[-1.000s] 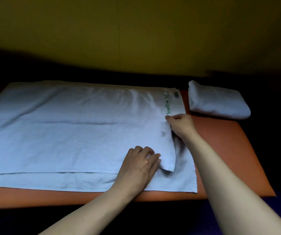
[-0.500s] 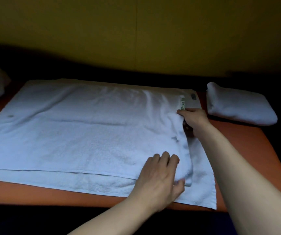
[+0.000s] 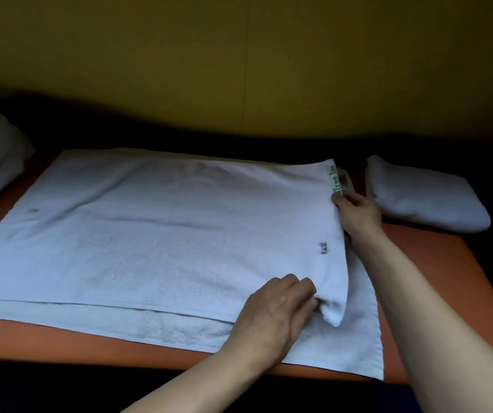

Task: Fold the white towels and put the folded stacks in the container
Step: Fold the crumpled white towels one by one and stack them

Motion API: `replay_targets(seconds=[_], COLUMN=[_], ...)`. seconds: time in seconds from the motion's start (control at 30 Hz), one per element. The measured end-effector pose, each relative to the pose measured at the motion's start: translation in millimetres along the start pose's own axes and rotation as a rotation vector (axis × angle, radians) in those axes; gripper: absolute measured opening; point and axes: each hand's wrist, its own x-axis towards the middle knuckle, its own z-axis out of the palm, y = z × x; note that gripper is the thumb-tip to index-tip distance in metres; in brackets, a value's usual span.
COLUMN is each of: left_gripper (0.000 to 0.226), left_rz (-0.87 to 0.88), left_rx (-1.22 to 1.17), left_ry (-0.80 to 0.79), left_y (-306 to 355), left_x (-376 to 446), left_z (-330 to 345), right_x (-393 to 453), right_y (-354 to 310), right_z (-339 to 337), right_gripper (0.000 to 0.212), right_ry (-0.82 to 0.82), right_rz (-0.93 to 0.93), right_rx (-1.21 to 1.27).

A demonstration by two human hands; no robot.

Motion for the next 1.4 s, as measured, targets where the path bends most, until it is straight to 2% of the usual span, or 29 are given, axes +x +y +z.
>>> replay_targets(seconds=[0.13,0.23,0.37,0.47,0.53,0.6,0.67,0.73,0.77,0.87,0.97,1.13,1.23,1.4], left_gripper=[0.018,0.017,0.018,0.024,0.032,0.044,0.041,0.047,0.051,0.039,0.036,0.035,0.014,0.034], left_rz=[-0.013,-0.048,-0.101,-0.139,-0.196,-0.282,-0.342,-0.377,-0.369,-0.307,-0.371,-0.568,-0.694,-0.780], left_rx=[-0.184,-0.292,-0.439,-0.537,-0.552,-0.510,-0.456,-0.435,-0.435,-0.465,-0.447,-0.378,-0.412,-0.332], left_ry=[0.053,0.033,0.010,-0.043,-0.090,-0.109,-0.016,0.131,0.197,0.373,0.520,0.549,0.536,0.591], left_y=[25.0,50.3,86.8,106.8,110.6,107.1,89.8,65.2,51.8,14.2,-26.1,-90.2,-125.7,-180.3], left_x=[-5.4,-3.0,-5.1,-18.7,-31.1,-43.8,-54.2,-64.7,-71.7,-94.0,-116.6,-141.4,-152.9,-172.3], left_z=[-17.8,-32.9,-60.7,-83.9,-96.3,-106.1,-110.3,-117.6,-123.0,-148.1,-174.3,-221.8,-243.7,-261.8], right_x=[-12.5,-28.6,-44.5,-53.7,-64.2,-71.3,-79.0,-86.6,-90.8,-103.6,-118.4,-142.3,-155.4,-167.9], right_y=[-21.0,-43.3,-71.5,-86.6,-94.4,-99.4,-106.5,-115.6,-119.6,-133.4,-147.1,-167.3,-172.6,-169.9], right_z=[-10.4,-24.0,-44.8,-50.0,-45.3,-35.5,-19.3,3.2,16.5,59.2,108.9,201.4,255.5,328.8], right_gripper=[0.009,0.022,0.026,0.026,0.028,0.034,0.032,0.012,0.009,0.015,0.008,0.012,0.014,0.017], right_ry=[0.017,0.037,0.016,-0.048,-0.118,-0.113,-0.108,-0.121,-0.128,-0.169,-0.194,-0.290,-0.352,-0.430], right_rz=[-0.021,-0.001,0.133,0.233,0.236,0.235,0.214,0.195,0.208,0.201,0.167,0.145,0.144,0.121], right_rx=[0.069,0.116,0.146,0.172,0.152,0.159,0.197,0.249,0.264,0.262,0.278,0.292,0.270,0.205])
